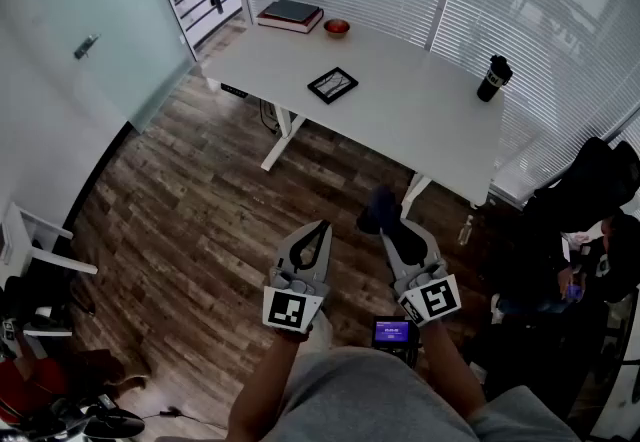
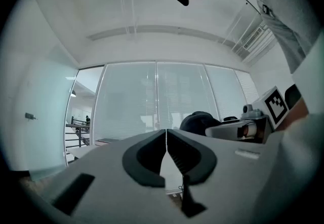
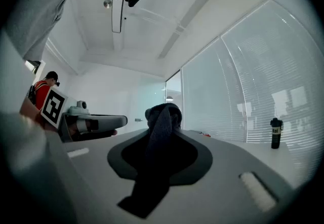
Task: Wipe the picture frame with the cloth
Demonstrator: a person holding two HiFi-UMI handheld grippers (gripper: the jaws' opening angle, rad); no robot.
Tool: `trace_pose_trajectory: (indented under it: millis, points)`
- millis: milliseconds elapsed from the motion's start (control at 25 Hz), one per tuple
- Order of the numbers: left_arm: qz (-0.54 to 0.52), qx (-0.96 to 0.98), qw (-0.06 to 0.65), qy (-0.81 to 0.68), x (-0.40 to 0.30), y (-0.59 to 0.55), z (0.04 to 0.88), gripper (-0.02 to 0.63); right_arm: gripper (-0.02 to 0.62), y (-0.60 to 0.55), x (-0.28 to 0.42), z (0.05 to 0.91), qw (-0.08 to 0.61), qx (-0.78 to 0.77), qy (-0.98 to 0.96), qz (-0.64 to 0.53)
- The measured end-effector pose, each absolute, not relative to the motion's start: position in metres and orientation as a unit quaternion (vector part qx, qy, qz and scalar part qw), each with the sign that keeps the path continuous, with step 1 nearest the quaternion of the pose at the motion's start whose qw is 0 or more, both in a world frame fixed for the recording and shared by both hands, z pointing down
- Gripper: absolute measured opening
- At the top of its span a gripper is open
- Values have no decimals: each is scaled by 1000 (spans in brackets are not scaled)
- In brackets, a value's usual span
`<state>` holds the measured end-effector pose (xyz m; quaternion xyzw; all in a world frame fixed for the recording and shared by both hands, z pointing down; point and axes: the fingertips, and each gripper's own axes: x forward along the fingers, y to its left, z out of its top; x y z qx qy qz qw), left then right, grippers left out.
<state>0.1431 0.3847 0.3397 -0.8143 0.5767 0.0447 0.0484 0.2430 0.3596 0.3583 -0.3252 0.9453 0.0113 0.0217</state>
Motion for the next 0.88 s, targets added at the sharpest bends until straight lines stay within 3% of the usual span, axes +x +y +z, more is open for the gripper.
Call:
trace_pose_trajectory:
  millis: [160,480,880]
  points:
    - [28,-820,55,569,112,341,346,18,95,313,214,362,34,-314,949,-14]
    - [16,-839,31,543,41,264,370,107,101,224,162,371,25,-341,939,-28]
    - [9,-854,11,520,-3,173,395,140,103,122,144,374,23,-373,926,-47]
